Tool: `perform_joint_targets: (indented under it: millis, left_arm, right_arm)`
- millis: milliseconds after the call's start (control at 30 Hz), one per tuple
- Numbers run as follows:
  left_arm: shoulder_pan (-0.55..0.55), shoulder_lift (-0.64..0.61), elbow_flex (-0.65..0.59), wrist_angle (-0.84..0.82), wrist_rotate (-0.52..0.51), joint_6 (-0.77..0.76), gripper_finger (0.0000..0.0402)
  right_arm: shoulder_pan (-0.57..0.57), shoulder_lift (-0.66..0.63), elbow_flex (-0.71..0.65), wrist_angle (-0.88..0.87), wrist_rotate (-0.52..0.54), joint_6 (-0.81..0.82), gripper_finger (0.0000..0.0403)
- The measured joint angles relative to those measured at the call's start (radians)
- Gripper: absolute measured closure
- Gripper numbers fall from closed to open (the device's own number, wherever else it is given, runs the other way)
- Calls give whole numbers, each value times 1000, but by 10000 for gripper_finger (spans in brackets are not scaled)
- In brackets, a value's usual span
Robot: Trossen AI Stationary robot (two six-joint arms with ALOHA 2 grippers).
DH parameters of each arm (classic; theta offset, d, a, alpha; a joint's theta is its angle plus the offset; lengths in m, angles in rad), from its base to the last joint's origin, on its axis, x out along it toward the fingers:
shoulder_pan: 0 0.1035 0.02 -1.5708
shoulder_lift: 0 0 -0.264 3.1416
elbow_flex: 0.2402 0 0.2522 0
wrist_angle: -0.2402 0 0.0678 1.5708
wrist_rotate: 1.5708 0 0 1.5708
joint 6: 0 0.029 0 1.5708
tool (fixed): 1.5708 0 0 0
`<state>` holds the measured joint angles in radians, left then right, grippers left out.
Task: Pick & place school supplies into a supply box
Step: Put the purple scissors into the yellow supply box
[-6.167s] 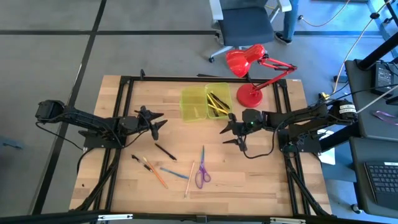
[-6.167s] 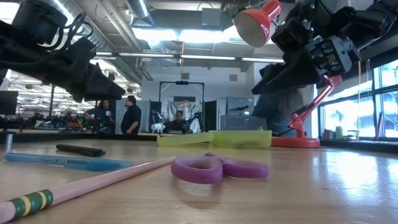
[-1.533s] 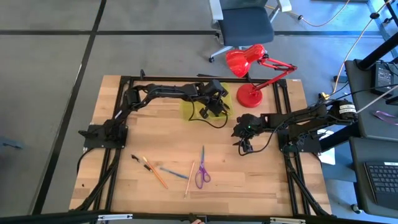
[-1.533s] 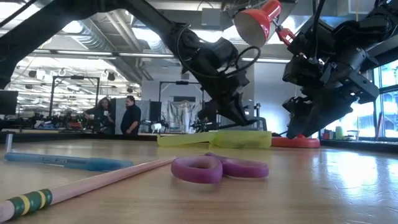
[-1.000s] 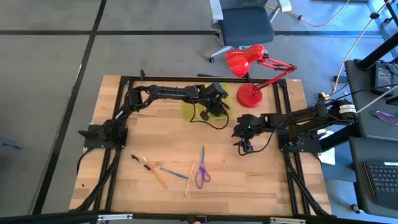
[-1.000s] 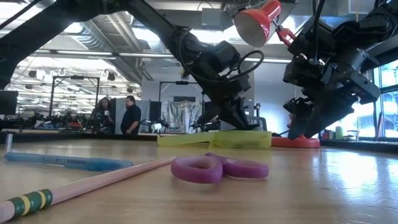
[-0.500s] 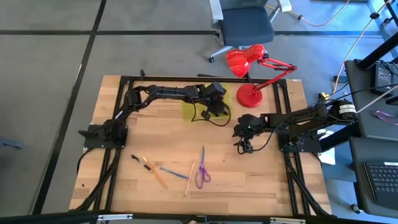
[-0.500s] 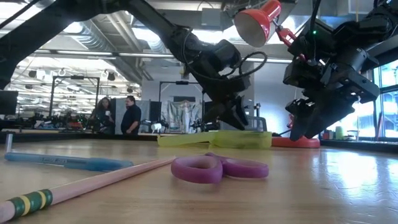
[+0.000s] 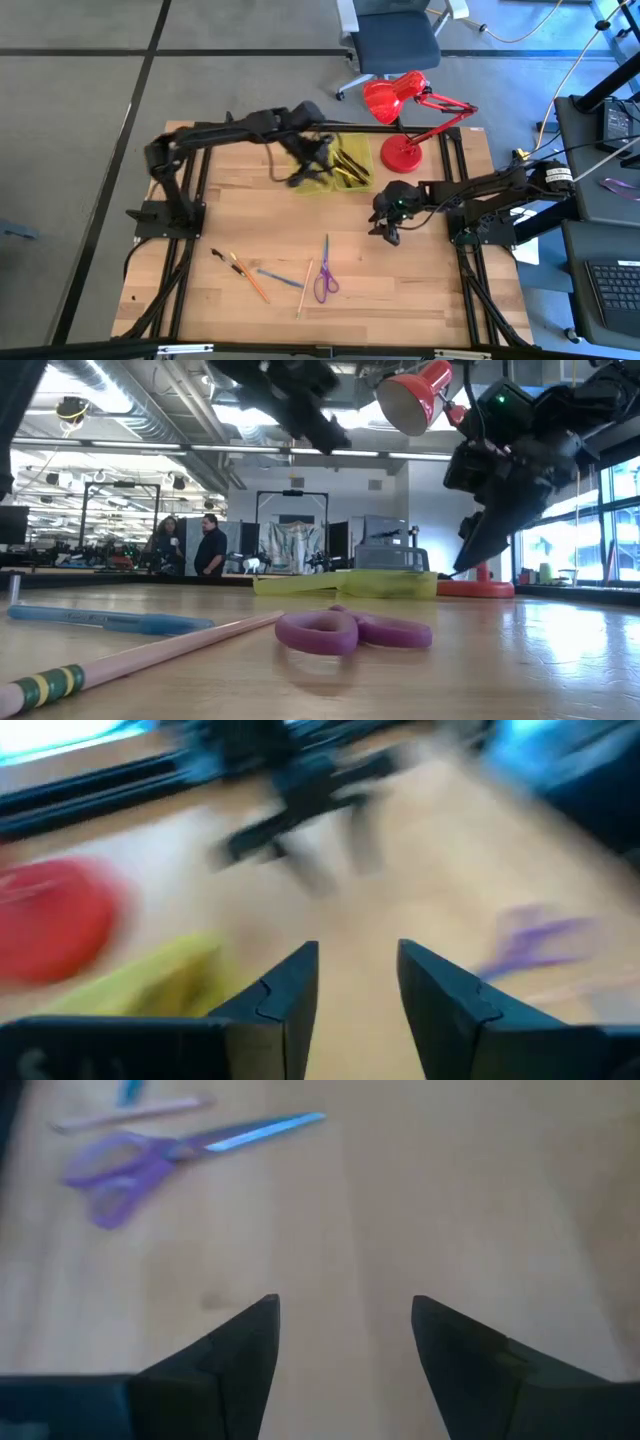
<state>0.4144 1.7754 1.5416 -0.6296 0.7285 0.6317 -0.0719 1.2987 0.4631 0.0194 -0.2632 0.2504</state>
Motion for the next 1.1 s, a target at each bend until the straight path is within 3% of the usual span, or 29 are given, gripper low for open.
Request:
perform_joint_targets:
  millis: [67,167,300,533,667,800,1100]
  left_arm:
    - [-3,-73,-84,-2,93,-31,271]
    - [-31,-200,-236,39,107,-79,270]
    - [-88,-363,-467,242,55,-202,272]
    - [-179,-610,-876,802,-193,-536,274]
    - [-226,-679,-1051,1027,-392,-707,274]
    - [-242,-716,-1132,1091,-473,-756,274]
    - [-242,-721,-1146,1083,-464,-820,274]
  right_arm:
    - [0,0,28,-22,-44,53,173]
    - [12,0,111,-141,-74,143,173]
    - [90,0,283,-381,52,203,173]
    - [262,33,524,-554,262,354,173]
    - [321,137,612,-552,277,429,173]
    - [376,312,753,-581,268,459,173]
    - [424,683,1107,-826,268,652,173]
